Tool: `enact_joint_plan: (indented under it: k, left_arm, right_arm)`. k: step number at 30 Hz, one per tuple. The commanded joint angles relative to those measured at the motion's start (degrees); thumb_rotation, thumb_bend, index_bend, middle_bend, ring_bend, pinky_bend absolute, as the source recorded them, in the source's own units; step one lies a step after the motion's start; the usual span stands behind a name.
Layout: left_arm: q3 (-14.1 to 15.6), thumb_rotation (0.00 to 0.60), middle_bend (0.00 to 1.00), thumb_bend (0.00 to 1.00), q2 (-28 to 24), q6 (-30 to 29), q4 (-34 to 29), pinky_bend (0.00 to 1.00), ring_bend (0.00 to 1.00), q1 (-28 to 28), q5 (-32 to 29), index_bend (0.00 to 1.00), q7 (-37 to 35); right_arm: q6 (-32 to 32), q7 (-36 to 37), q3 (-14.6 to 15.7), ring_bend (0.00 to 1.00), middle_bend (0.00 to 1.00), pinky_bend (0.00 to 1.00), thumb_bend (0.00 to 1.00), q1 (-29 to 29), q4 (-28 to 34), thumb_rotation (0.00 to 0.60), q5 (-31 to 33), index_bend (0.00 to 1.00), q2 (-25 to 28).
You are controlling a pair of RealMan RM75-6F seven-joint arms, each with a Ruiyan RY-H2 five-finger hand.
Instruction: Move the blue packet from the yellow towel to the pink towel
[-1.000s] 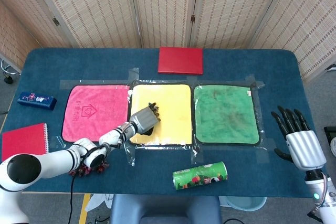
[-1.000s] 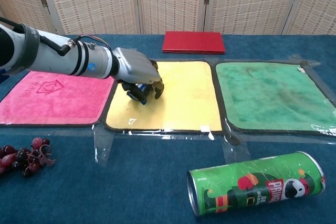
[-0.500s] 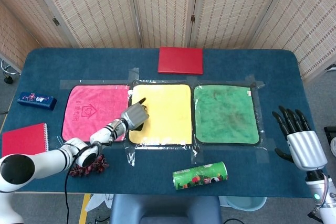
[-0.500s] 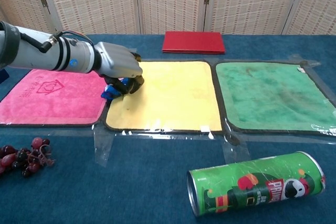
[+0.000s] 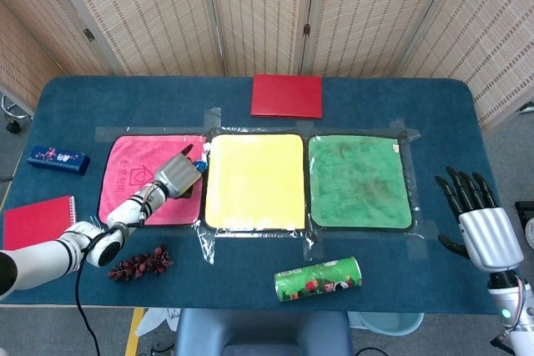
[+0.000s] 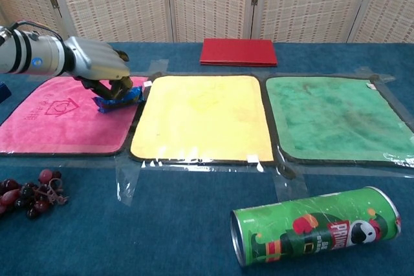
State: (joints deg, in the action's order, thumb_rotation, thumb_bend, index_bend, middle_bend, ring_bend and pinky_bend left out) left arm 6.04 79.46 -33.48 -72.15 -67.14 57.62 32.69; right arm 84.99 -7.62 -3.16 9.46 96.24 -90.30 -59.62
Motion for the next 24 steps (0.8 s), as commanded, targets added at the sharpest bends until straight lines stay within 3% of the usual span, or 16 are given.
enact_joint_plan:
  k: [1, 6, 10, 13, 24]
  left_arm:
    - [-1.48, 0.142, 0.45, 0.96, -1.05, -2.08, -1.73, 0.03, 0.36, 0.82, 2.1, 0.45, -1.77]
    - [-3.81, 0.14, 0.44, 0.96, 0.37, -4.5, -1.42, 0.05, 0.32, 1.45, 4.68, 0.38, -4.05]
    - [-5.09, 0.14, 0.3, 0.96, 1.93, -2.88, -0.28, 0.05, 0.21, 0.7, 2.99, 0.2, -3.83]
    - [-5.41, 0.139, 0.23, 0.96, 3.6, -1.86, 1.15, 0.04, 0.17, -0.05, 1.25, 0.15, -2.06]
    - [-4.05, 0.141, 0.23, 0.96, 8.36, 1.0, 6.22, 0.03, 0.18, -1.68, -4.83, 0.26, 3.63]
  right_arm:
    - [-0.08, 0.1, -0.04, 0.0, 0.0, 0.0, 0.13, -0.01, -0.07, 0.6, -0.02, 0.0, -0.08]
    - [-0.18, 0.26, -0.05, 0.0, 0.0, 0.0, 0.13, -0.14, -0.23, 0.6, 0.01, 0.0, -0.23]
    - [-0.24, 0.54, -0.15, 0.0, 0.0, 0.0, 0.12, -0.24, -0.42, 0.6, 0.2, 0.0, -0.33]
    - [-0.36, 0.62, -0.16, 0.0, 0.0, 0.0, 0.13, -0.29, -0.62, 0.6, 0.26, 0.0, -0.4]
    - [-0.63, 1.22, -0.22, 0.0, 0.0, 0.0, 0.12, -0.53, -1.08, 0.6, 0.61, 0.0, -0.68]
